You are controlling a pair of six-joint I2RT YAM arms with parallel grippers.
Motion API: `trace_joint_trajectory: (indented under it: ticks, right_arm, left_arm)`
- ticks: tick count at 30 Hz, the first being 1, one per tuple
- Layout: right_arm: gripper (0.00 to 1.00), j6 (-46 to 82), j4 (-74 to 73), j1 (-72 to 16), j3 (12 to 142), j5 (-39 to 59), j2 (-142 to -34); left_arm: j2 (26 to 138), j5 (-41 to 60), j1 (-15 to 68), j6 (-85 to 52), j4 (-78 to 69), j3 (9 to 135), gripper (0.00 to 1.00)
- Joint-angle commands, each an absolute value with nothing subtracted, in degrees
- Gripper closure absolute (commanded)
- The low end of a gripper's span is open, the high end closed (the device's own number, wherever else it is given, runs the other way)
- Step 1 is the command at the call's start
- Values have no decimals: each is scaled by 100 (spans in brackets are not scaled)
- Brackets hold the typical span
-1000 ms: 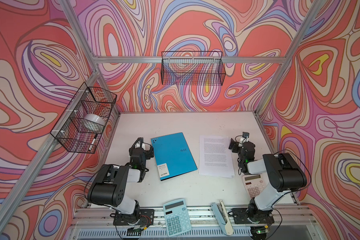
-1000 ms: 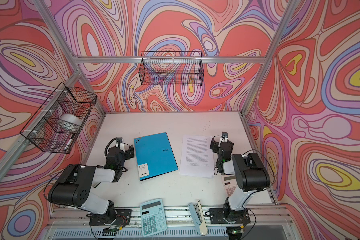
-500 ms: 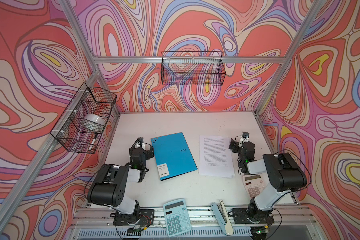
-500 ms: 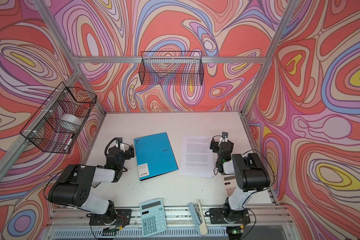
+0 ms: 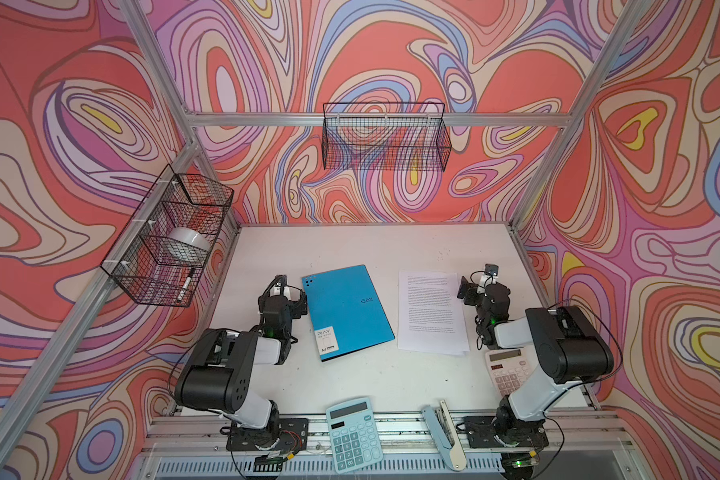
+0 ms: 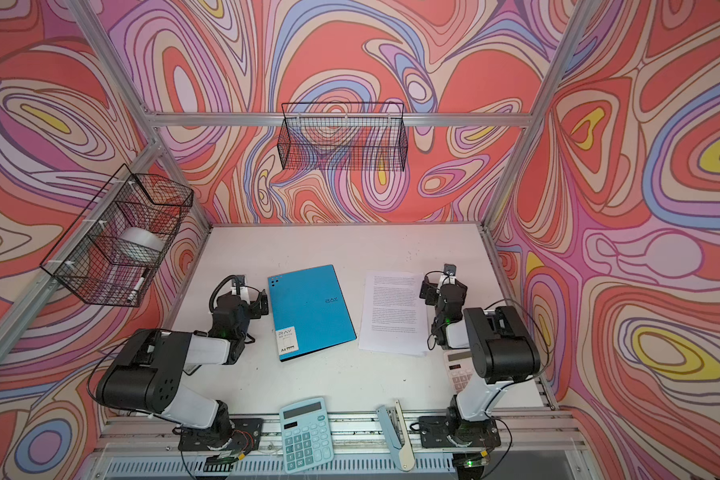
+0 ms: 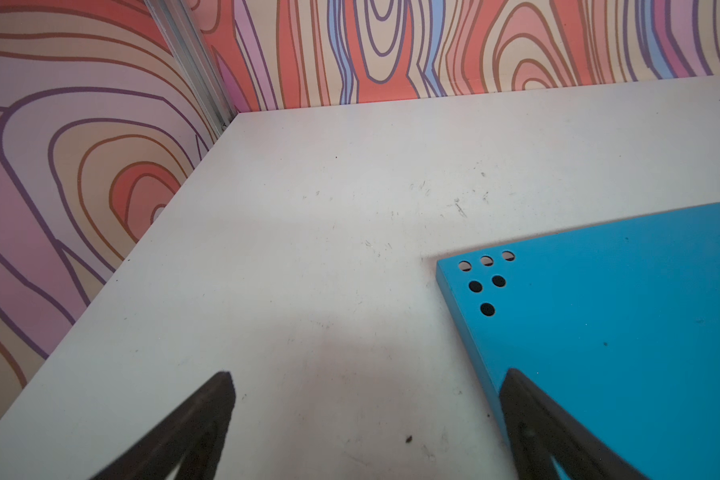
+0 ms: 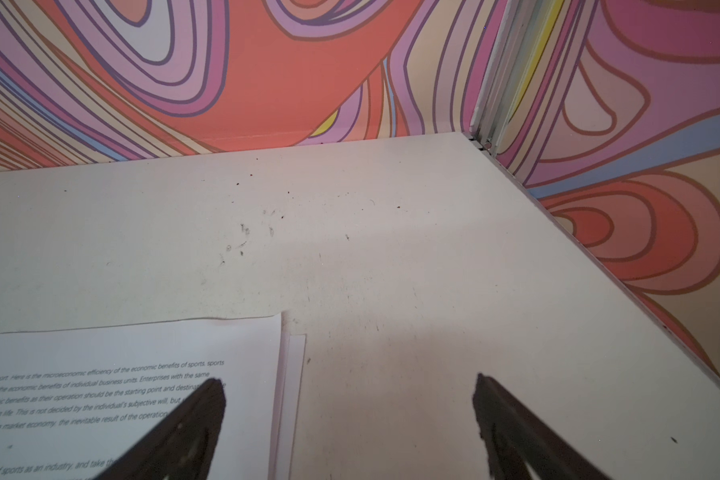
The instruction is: Put the files into the folder
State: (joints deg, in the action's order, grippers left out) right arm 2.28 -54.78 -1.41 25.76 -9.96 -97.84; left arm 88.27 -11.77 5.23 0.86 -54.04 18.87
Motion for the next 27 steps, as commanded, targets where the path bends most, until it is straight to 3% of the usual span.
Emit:
trace_joint_trajectory:
  ticks: [1, 11, 15, 21, 27]
  right_arm:
    - [2, 276, -5561, -105, 2645, -956, -9854]
    - [1, 439, -5269, -105, 2705, -1435, -9638]
    - [2, 376, -5186, -105, 2745, -1379, -9576]
    - [2, 547, -2146, -122, 4175, -1245, -8937]
    - [2, 1702, -291, -121, 5187, -1243, -8883]
  left_arm:
    - [8754, -1143, 492, 169, -5565, 1915, 0]
    - [7551, -546, 650, 665, -3869, 2198, 0]
    - [7383, -409, 694, 906, -2060, 3069, 0]
    - [7536, -132, 761, 858, 736, 4720, 0]
    - [7871, -404, 1187, 745, 2772, 6077, 0]
